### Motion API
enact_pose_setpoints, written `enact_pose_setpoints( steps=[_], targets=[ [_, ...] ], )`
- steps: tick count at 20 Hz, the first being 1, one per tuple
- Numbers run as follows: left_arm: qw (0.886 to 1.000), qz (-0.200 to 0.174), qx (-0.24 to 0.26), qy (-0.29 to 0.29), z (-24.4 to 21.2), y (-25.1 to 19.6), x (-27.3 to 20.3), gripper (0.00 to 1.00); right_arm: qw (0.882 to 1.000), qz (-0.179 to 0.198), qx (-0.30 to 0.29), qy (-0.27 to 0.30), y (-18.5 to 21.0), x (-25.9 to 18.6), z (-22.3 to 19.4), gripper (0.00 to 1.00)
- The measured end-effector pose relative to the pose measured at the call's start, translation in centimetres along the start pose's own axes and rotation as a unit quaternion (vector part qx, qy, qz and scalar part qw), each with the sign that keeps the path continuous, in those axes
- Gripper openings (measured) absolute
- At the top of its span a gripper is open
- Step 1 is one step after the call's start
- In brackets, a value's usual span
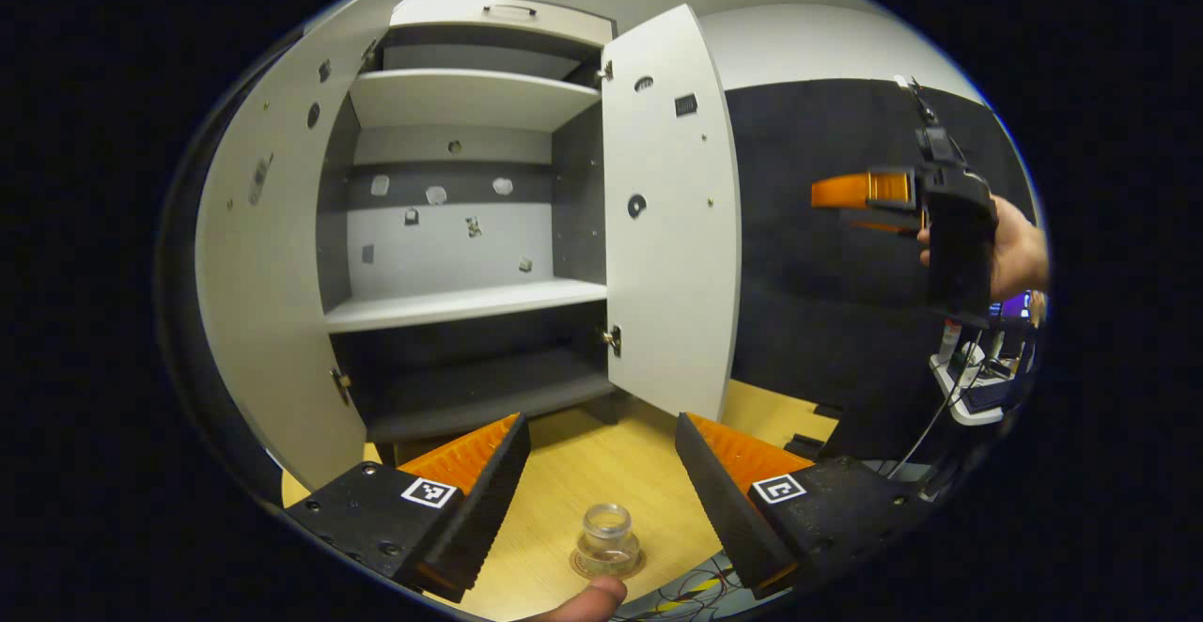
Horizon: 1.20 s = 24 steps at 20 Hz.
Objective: Grasp the bottle in the cabinet with the left hand and place it on the coaster, then close the right door with the right hand and the left door with the left hand.
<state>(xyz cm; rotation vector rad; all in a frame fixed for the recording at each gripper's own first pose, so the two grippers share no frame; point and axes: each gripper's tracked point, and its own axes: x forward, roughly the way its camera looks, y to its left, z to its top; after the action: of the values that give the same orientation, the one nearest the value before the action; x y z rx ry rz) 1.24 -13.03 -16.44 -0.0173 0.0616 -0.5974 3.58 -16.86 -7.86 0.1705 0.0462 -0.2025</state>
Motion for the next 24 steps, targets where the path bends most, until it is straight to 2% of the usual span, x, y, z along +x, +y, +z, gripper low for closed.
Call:
enact_pose_setpoints(
  steps=[3, 6, 8, 10, 12, 14, 17, 19, 21, 24],
  targets=[
    [0.999, 0.027, 0.036, -0.014, 4.0, 2.0, -0.5, 0.99, 0.999, 0.023, -0.023, 0.009, -1.2, 3.2, 0.3, 1.00],
    [0.996, 0.066, 0.054, -0.018, 6.9, 4.2, -1.3, 0.98, 0.998, 0.002, -0.056, 0.023, -3.5, 6.9, 1.2, 0.99],
    [0.994, 0.091, 0.057, -0.024, 8.4, 5.5, -2.4, 1.00, 0.996, 0.006, -0.073, 0.047, -3.4, 9.2, 1.6, 0.98],
    [0.992, 0.114, 0.056, -0.026, 8.8, 6.9, -3.9, 0.98, 0.996, 0.004, -0.083, 0.034, -3.5, 11.7, 3.7, 0.98],
    [0.990, 0.132, 0.051, -0.030, 8.7, 8.0, -5.4, 0.98, 0.997, 0.025, -0.064, 0.040, -2.0, 13.6, 4.7, 0.98],
    [0.988, 0.151, 0.034, -0.013, 7.2, 9.1, -6.8, 0.98, 0.996, 0.065, -0.034, 0.045, 0.4, 14.6, 5.5, 0.98],
    [0.985, 0.174, 0.000, 0.008, 5.5, 10.5, -8.5, 0.98, 0.996, 0.077, -0.019, 0.033, 2.4, 16.3, 6.8, 0.98],
    [0.980, 0.198, 0.002, 0.004, 5.7, 11.6, -10.0, 0.98, 0.995, 0.086, -0.035, 0.030, 3.2, 16.4, 6.9, 0.97],
    [0.968, 0.249, 0.014, -0.003, 6.5, 13.8, -12.0, 0.98, 0.996, 0.069, -0.042, 0.025, 2.9, 16.3, 7.3, 0.95],
    [0.965, 0.262, -0.007, -0.014, 7.4, 14.2, -13.9, 0.98, 0.996, 0.067, -0.035, 0.036, 3.5, 16.0, 6.8, 0.94]
  ],
)
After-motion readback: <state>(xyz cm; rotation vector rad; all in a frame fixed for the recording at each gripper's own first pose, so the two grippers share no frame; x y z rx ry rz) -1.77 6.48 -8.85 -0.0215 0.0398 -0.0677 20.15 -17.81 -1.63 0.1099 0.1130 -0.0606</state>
